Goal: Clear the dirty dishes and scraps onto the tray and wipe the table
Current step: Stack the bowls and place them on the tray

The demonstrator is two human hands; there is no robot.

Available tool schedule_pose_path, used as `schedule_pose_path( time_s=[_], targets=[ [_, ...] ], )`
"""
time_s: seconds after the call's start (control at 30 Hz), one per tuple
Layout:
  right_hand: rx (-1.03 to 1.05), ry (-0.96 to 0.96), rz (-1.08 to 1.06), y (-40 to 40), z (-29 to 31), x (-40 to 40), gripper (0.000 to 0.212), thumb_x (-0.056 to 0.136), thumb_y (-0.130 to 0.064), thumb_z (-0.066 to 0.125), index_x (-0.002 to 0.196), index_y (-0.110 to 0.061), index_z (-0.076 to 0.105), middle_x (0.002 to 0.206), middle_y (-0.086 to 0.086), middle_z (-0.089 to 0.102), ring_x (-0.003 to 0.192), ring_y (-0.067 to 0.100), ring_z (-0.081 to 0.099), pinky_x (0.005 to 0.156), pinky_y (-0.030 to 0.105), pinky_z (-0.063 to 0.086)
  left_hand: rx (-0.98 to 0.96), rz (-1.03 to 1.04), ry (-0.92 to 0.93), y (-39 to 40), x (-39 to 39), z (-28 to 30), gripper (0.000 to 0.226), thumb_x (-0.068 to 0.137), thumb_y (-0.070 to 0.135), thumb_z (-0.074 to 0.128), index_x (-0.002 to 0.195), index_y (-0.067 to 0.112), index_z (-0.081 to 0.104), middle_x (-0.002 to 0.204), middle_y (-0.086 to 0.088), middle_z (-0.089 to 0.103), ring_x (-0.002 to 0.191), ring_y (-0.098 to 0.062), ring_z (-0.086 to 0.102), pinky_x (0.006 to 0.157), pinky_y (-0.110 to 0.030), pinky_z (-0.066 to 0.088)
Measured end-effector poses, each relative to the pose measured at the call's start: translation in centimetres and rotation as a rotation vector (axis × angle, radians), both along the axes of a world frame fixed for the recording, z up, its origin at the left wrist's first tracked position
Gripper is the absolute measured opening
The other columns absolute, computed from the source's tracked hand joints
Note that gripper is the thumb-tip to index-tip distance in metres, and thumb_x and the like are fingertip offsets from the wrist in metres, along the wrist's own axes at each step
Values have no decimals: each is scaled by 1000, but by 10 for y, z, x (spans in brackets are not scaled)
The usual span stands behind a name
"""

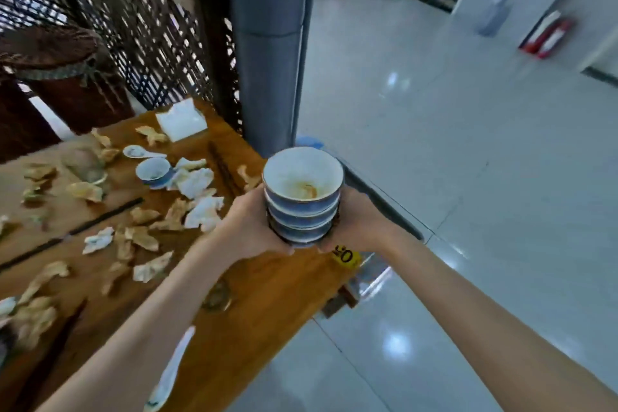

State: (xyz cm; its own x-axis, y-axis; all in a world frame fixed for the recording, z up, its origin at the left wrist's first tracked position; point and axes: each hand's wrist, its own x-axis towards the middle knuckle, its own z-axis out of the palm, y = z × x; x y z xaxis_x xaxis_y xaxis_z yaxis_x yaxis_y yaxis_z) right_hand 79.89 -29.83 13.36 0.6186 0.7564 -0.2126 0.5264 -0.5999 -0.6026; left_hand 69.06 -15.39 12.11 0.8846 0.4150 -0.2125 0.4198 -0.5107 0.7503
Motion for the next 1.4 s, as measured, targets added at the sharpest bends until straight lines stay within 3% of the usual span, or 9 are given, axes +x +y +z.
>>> schedule_pose_path(
  time_s=[0.07, 0.13, 0.2, 0.3, 0.5, 0.8, 1.03, 1.17, 1.4],
  targets=[
    [-26, -28, -5, -28, -3, 32, 82, 50, -16, 83, 124, -20, 49, 96, -14, 59, 91, 8, 56, 75, 17, 43, -6, -2, -12, -30, 30, -3, 115, 40, 22, 93, 139, 12, 34, 132, -2, 49, 128, -23, 40, 111, -36, 27],
    [-33, -27, -50, -52, -8, 64, 80, 46, -12, 84, 120, -20, 53, 79, -26, 51, 72, -4, 49, 57, 3, 36, -61, -13, -34, -54, 59, -9, 108, 40, 18, 93, 135, 12, 41, 127, 0, 54, 124, -19, 46, 108, -31, 31],
    [-58, -22, -73, -72, -13, 94, 78, 44, -15, 85, 115, -24, 54, 70, -30, 44, 69, 1, 49, 48, 5, 31, -83, 9, -51, -73, 87, -17, 93, 40, 14, 92, 124, 12, 53, 115, 2, 62, 113, -17, 55, 99, -32, 43],
    [-92, -12, -73, -92, -23, 138, 77, 43, -18, 86, 113, -26, 55, 76, -21, 51, 78, 10, 52, 55, 17, 34, -92, 63, -96, -94, 127, -27, 86, 37, 9, 91, 116, 13, 57, 102, 7, 59, 102, -14, 56, 85, -26, 45],
    [-67, -10, -50, -97, -48, 215, 83, 44, -13, 88, 119, -20, 53, 93, -12, 50, 85, 10, 47, 72, 23, 36, -125, 99, -135, -103, 202, -55, 95, 34, 9, 90, 122, 12, 55, 107, 7, 57, 108, -19, 55, 97, -40, 44],
    [-104, 71, -20, -58, -116, 319, 87, 46, -14, 87, 125, -22, 52, 113, -1, 65, 102, 22, 59, 72, 21, 37, -107, 191, -78, -78, 304, -124, 97, 40, 9, 90, 129, 9, 50, 127, -9, 56, 119, -26, 50, 98, -41, 41],
    [-105, 130, 25, -14, -189, 378, 76, 47, -9, 85, 117, -20, 57, 104, -2, 68, 96, 20, 61, 67, 20, 36, -78, 328, -47, -48, 355, -199, 85, 42, 12, 89, 120, 12, 56, 115, -3, 59, 101, -13, 49, 80, -22, 36],
    [-104, 155, 90, 16, -232, 411, 76, 47, -5, 83, 117, -19, 58, 97, -4, 66, 94, 20, 61, 68, 22, 39, -105, 437, -38, -30, 382, -242, 78, 42, 10, 88, 113, 14, 58, 105, 5, 57, 97, -14, 52, 76, -21, 37],
    [-108, 147, 255, 67, -317, 454, 77, 49, -10, 83, 120, -18, 54, 95, -2, 64, 84, 17, 57, 65, 21, 40, -75, 626, 59, -4, 409, -318, 88, 44, 14, 90, 123, 13, 52, 119, -3, 59, 107, -23, 54, 82, -26, 40]
  ],
)
